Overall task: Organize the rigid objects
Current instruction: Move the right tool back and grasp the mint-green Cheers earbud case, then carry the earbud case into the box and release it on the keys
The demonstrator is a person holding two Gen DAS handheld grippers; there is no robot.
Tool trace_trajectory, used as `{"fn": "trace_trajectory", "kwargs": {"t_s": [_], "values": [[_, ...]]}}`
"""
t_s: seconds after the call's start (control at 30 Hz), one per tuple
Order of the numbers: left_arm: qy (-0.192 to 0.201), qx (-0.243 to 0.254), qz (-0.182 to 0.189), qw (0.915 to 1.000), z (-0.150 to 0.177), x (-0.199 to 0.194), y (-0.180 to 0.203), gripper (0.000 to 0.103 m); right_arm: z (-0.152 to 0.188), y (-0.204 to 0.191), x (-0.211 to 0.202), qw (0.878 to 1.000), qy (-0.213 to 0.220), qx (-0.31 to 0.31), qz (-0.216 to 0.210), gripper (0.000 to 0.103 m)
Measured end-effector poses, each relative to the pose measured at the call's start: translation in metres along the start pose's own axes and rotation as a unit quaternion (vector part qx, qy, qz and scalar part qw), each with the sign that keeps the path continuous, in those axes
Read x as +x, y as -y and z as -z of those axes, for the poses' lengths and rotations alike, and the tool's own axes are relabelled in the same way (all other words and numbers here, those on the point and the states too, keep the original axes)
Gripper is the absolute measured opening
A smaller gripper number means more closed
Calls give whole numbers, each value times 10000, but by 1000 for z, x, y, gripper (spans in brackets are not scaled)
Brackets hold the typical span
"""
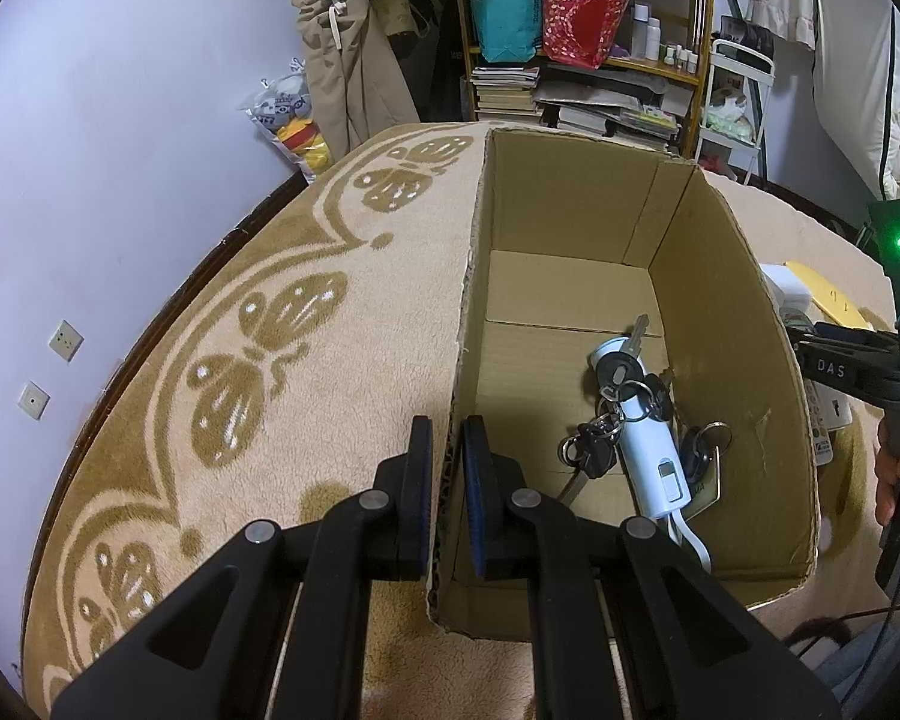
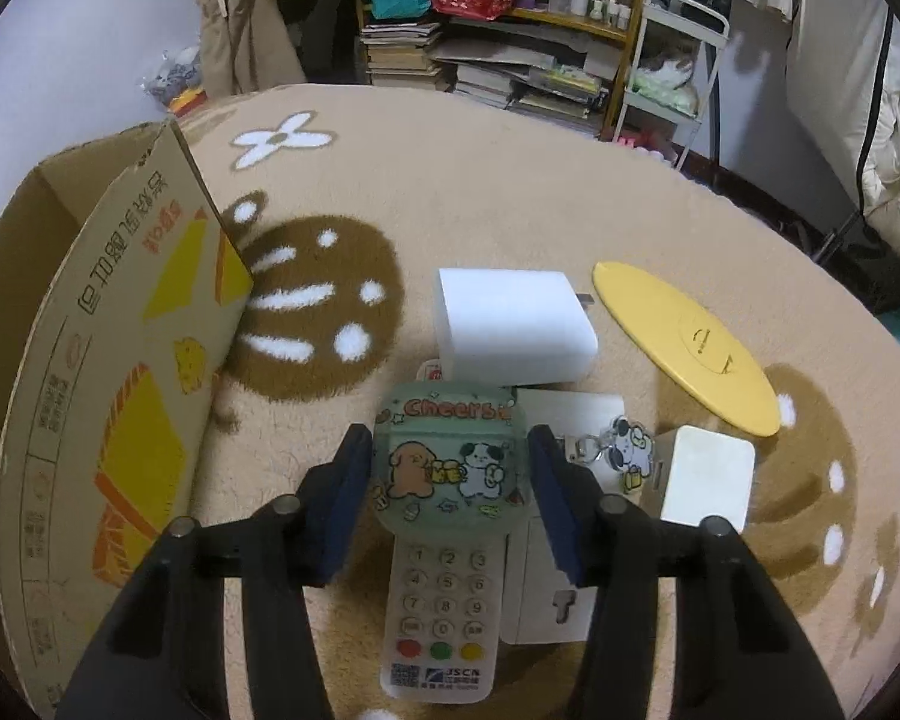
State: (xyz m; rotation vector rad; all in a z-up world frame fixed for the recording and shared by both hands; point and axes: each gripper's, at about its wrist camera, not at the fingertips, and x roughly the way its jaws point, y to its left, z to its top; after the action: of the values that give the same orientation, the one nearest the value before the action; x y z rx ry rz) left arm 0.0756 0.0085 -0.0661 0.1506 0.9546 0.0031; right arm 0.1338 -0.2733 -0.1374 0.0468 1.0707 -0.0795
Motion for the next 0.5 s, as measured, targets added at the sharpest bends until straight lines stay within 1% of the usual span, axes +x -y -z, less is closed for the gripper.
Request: {"fn": "trace_trajectory", "kwargs": {"t_s": [0.13,0.23,0.5], "values": [[1,-3,6,10000,0,0,0,10,1,2,-5,9999,72,99,-5,56],[2,2,3,10000,0,0,0,10,-1,1,-15,9997,214,95,-106,56],[3,1,4,10000,0,0,0,10,-17,-19,-61,9951,834,14,-527,56]]}}
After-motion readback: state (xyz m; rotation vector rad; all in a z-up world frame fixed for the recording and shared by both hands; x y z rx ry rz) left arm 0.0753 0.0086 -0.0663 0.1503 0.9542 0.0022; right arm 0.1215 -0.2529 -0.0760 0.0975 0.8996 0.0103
